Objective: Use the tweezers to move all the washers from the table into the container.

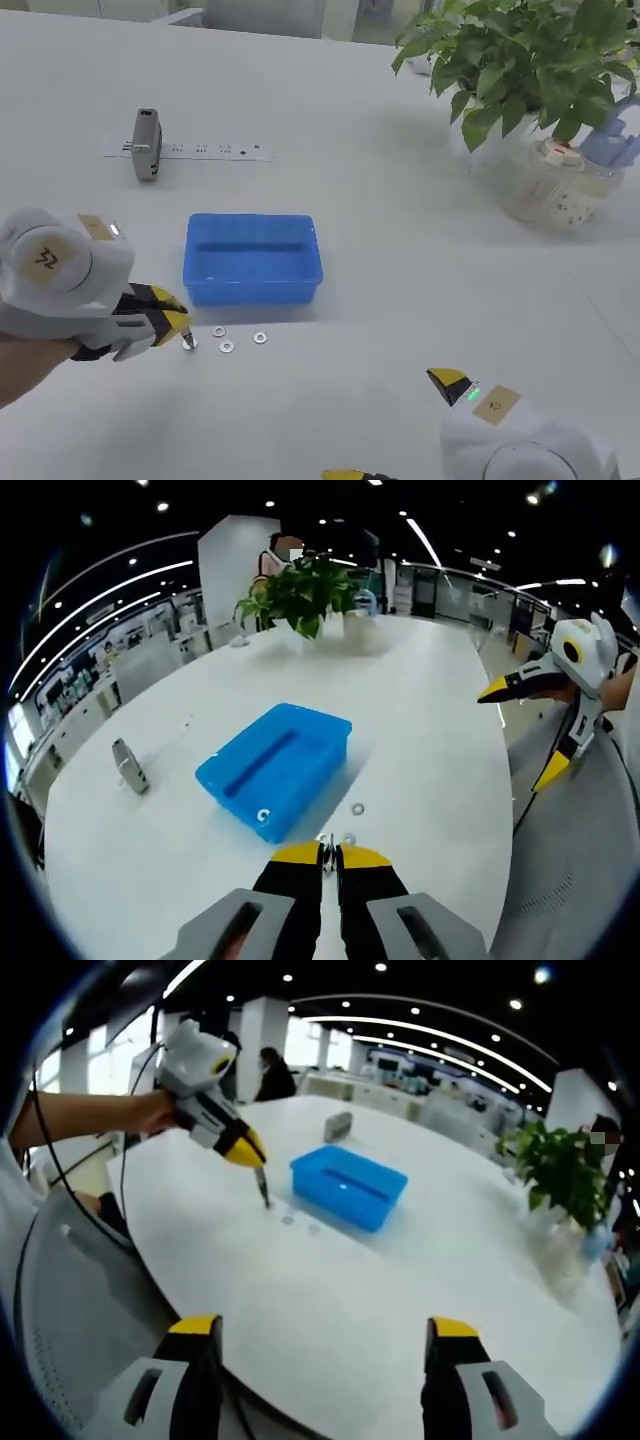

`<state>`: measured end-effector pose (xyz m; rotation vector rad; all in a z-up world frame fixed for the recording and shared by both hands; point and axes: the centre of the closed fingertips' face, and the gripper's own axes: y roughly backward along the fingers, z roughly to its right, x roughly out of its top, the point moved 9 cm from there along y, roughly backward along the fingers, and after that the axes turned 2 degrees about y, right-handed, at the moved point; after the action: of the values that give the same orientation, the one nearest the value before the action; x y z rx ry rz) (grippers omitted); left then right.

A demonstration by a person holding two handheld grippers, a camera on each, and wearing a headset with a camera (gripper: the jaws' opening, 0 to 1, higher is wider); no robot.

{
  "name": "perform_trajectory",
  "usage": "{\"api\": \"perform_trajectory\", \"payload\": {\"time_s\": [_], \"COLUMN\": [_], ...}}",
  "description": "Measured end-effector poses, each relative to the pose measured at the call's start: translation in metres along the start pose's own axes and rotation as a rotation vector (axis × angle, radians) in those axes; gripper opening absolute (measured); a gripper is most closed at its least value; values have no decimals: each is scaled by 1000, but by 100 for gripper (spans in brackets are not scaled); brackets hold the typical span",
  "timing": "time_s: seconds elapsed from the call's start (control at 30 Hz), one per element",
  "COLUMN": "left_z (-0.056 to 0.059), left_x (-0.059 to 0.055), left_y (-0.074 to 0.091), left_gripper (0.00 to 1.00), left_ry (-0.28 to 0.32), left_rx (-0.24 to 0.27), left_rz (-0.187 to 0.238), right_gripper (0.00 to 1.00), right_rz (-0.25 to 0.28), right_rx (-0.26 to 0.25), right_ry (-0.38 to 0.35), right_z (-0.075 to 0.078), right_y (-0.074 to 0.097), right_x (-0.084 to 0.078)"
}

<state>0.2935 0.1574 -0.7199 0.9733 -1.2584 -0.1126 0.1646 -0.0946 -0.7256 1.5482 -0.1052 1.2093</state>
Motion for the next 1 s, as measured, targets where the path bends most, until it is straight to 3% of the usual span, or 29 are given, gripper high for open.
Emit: {"api": "perform_trajectory", "payload": {"time_s": [0.6,0.9,1.0], "left_z": [0,-6,-8], "left_x": [34,51,57], "left_y": [21,27,27], "left_gripper": [0,1,1], "left_ry": [-128,-165,-172], "left_rx": [18,34,38], "left_rz": [23,45,50], "right_gripper": [84,90,90], "right_rz": [23,57,49], "right_rx": [16,37,23], "right_ry": [-2,-49,-30], "right_z": [-2,-2,-3], "right_y": [2,5,4], "right_x": [3,6,5]}}
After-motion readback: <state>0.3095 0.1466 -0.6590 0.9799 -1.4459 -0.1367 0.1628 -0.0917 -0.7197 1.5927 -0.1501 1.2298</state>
